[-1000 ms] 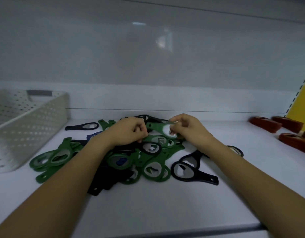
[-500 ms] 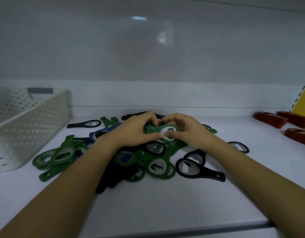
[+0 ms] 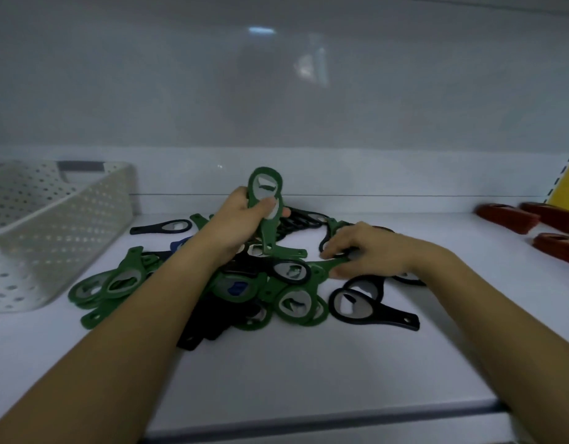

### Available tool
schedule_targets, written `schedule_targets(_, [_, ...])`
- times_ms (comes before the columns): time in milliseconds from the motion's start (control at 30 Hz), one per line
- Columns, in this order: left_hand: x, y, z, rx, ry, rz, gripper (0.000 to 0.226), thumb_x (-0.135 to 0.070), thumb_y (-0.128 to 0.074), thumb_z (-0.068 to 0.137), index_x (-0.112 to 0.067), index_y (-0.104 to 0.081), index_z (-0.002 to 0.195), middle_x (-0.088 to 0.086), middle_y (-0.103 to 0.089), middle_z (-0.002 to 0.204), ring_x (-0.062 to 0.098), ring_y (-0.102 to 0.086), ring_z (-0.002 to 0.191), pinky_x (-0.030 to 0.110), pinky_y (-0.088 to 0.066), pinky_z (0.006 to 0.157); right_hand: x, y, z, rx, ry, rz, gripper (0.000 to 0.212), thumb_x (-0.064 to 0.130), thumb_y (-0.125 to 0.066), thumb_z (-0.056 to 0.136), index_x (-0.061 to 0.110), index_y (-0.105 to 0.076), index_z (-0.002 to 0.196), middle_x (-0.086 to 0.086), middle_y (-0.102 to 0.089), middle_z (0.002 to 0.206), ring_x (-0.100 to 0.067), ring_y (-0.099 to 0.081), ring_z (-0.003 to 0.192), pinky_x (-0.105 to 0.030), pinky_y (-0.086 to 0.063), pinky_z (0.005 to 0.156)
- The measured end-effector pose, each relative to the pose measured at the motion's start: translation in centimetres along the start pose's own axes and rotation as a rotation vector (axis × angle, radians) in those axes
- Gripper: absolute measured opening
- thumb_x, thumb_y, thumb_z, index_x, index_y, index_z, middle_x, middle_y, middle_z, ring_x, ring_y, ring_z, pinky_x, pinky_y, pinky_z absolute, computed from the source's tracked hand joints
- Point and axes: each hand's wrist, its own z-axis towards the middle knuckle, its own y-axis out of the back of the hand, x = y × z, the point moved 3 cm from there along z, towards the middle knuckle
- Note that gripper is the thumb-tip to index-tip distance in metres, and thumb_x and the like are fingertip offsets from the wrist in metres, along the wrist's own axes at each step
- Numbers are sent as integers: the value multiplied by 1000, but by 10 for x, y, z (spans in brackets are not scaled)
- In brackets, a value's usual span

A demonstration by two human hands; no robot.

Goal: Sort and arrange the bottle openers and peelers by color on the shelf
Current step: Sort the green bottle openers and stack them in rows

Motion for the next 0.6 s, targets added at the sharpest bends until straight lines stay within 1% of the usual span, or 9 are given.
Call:
schedule_targets(33, [-1,-1,-1,-1,29,-80,18,-15,-42,99,-5,-50,112,7,-66,94,12,-64,79,20,-55,67,0,-1,1,-4,-1,-19,32,33,-68,81,24,-66,111,13,-53,113,-6,-49,108,-25,-40,96])
schedule_targets(100, [-2,-2,-3,-32,72,-215,14,-13,-41,99,-5,-49,107,6,-63,85,10,-63,63,23,-56,61,1,-2,1,-36,14,7,22,30,-70,80,23,-69,101,6,-55,112,-13,-49,106,-28,-42,94])
schedule_targets(167, [-2,-3,-3,-60,106,-287,6,-12,-43,99,-9,-48,100,7,-59,81,10,-57,55,23,-55,53,1,1,0,-89,-33,116,11,27,-72,78,23,-66,86,0,-61,99,-20,-55,93,-31,-46,83])
schedule_targets(200, [-2,-4,-4,-72,118,-301,4,-10,-44,98,-10,-47,100,7,-58,81,11,-54,56,21,-53,50,0,5,-1,-155,-70,172,10,24,-72,79,22,-63,81,0,-62,91,-19,-58,85,-28,-47,76])
schedule_targets(267, [0,-5,-4,-92,143,-323,10,-9,-46,97,-9,-46,107,8,-58,81,12,-50,59,20,-50,47,-3,14,-2,-381,-137,247,12,18,-69,82,22,-58,79,3,-63,83,-15,-60,76,-20,-46,67])
schedule_targets(333, [1,-8,-3,-88,180,-363,17,-9,-46,97,-5,-47,113,9,-58,81,14,-53,62,20,-52,48,-3,20,-4,-646,-148,366,10,15,-65,85,21,-57,83,4,-64,82,-13,-64,70,-18,-50,60])
schedule_targets(433, [1,-16,-5,-36,269,-465,25,-16,-45,98,1,-50,116,11,-58,84,17,-58,68,21,-55,51,10,19,-8,-910,-45,580,12,13,-65,85,22,-57,83,3,-66,84,-5,-64,70,-16,-51,61])
schedule_targets(500, [0,-23,-7,24,311,-552,31,-27,-46,98,0,-52,113,14,-60,89,20,-62,73,24,-58,57,25,14,-5,-917,67,546,9,12,-66,85,19,-62,89,8,-65,85,2,-60,73,-12,-48,67])
schedule_targets(600, [-1,-28,-9,147,301,-605,46,-37,-42,97,1,-51,121,21,-64,111,29,-67,97,33,-58,78,46,-1,4,-736,225,315,22,15,-66,84,11,-67,106,5,-62,95,-4,-59,86,-13,-47,82])
